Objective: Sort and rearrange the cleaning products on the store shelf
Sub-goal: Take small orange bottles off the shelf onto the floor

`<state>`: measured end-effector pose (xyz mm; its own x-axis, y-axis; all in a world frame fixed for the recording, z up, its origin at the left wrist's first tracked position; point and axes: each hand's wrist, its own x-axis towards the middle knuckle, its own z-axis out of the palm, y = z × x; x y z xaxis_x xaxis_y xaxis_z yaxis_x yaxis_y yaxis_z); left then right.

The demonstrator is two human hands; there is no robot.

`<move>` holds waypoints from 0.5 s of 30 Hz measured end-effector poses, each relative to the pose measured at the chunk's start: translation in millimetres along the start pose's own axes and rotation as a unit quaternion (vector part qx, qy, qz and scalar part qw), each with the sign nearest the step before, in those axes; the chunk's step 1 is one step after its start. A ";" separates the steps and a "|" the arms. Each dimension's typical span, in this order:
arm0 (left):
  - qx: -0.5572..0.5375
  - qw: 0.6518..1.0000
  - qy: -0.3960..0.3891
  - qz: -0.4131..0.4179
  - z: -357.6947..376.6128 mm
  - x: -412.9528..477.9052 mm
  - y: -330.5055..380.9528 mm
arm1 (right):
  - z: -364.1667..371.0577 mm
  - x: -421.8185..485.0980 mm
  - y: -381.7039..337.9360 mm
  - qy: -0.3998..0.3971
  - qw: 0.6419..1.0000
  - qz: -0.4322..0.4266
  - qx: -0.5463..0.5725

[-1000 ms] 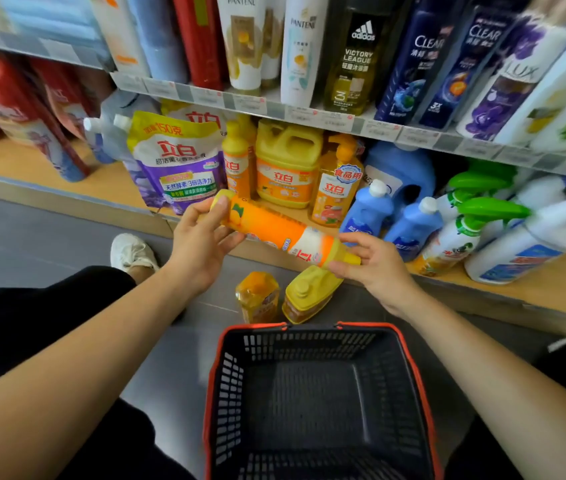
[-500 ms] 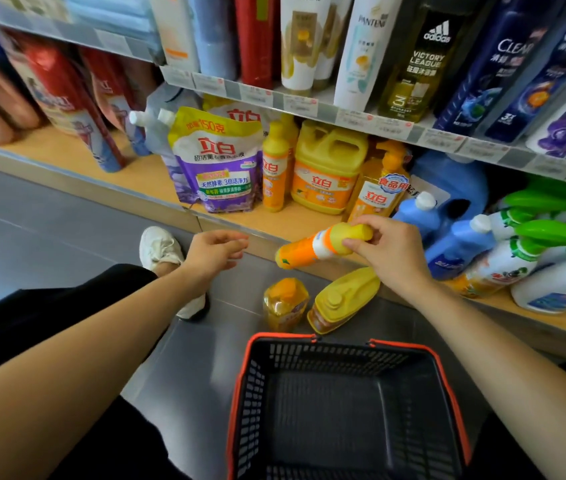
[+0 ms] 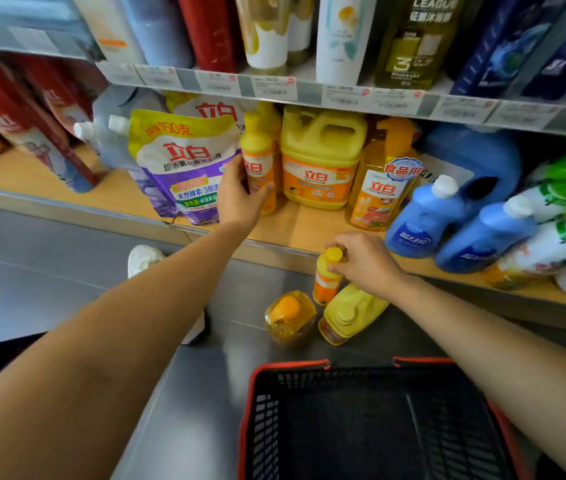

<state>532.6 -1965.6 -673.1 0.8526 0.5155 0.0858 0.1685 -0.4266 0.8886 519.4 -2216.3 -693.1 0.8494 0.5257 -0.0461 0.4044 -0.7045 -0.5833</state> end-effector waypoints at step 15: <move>0.059 0.992 -0.100 0.051 -14.6 -24.6 7.4 | 9.1 -23.8 0.9 -0.130 0.990 0.055 0.004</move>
<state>505.7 -1970.5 -662.1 0.9473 0.3124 0.0713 0.1230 -0.5599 0.8194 496.5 -2225.1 -699.9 0.7719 0.5516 -0.3161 0.3104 -0.7609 -0.5698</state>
